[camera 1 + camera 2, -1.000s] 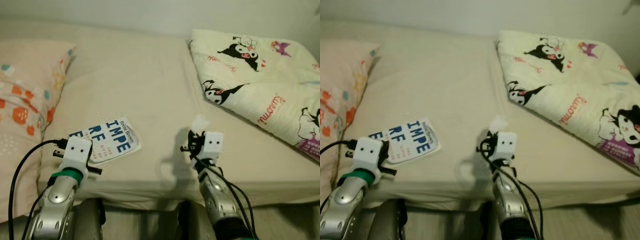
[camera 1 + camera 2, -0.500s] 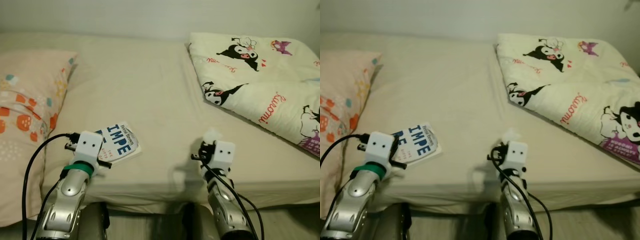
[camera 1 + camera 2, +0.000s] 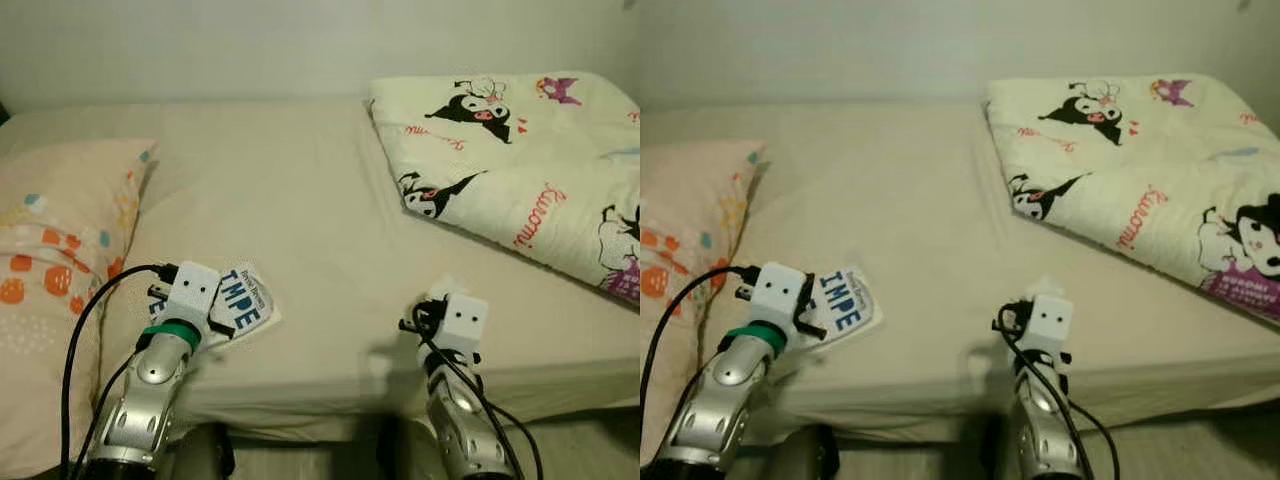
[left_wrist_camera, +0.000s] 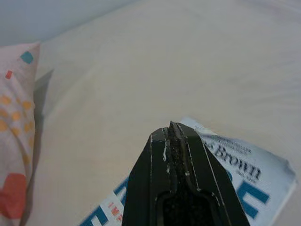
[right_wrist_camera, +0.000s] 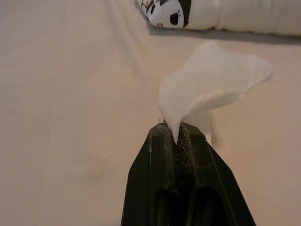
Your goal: Clean up the room
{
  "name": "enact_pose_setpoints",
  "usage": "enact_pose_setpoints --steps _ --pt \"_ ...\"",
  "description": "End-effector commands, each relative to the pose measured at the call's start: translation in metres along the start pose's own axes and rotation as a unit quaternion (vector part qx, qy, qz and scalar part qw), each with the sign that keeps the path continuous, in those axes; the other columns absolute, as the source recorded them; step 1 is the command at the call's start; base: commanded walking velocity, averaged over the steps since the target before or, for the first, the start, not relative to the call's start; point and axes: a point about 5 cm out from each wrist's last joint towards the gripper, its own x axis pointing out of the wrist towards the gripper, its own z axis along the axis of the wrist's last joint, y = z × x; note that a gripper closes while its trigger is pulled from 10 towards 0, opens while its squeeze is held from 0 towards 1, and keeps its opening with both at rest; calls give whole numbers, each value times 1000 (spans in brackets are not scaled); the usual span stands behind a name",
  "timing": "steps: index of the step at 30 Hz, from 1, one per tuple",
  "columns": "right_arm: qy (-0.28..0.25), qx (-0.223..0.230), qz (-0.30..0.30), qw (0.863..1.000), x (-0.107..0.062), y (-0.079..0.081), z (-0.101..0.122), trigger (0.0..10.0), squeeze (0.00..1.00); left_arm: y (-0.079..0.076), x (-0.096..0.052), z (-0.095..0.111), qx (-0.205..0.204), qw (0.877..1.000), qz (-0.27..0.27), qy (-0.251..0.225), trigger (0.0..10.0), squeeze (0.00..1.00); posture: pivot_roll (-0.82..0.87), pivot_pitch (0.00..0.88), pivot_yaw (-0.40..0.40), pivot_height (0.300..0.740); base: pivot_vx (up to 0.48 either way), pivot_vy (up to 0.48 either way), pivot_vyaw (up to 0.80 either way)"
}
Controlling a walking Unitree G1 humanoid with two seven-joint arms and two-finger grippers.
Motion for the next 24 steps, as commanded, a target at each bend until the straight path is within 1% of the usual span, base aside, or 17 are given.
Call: enact_pose_setpoints --steps 1,9,13,18,24 --pt "2 2 -1 1000 0 1 1 10000 0 4 -2 -5 2 1000 9 4 10000 0 124 0 47 630 0 0 0" --pt "9 -3 -9 1000 0 -2 -1 10000 0 4 -8 -19 -12 1000 16 20 10000 0 109 0 42 665 0 0 0" --pt "9 -2 -10 1000 0 -3 0 10000 0 3 -8 -20 -12 1000 15 20 10000 0 101 0 40 670 0 0 0" --pt "14 8 -20 1000 2 -7 -1 10000 0 2 -1 -13 3 1000 17 16 10000 0 115 0 38 695 0 0 0" --pt "16 11 -22 1000 2 -6 -2 10000 0 1 6 -8 -5 1000 11 14 10000 0 117 0 38 720 0 0 0"
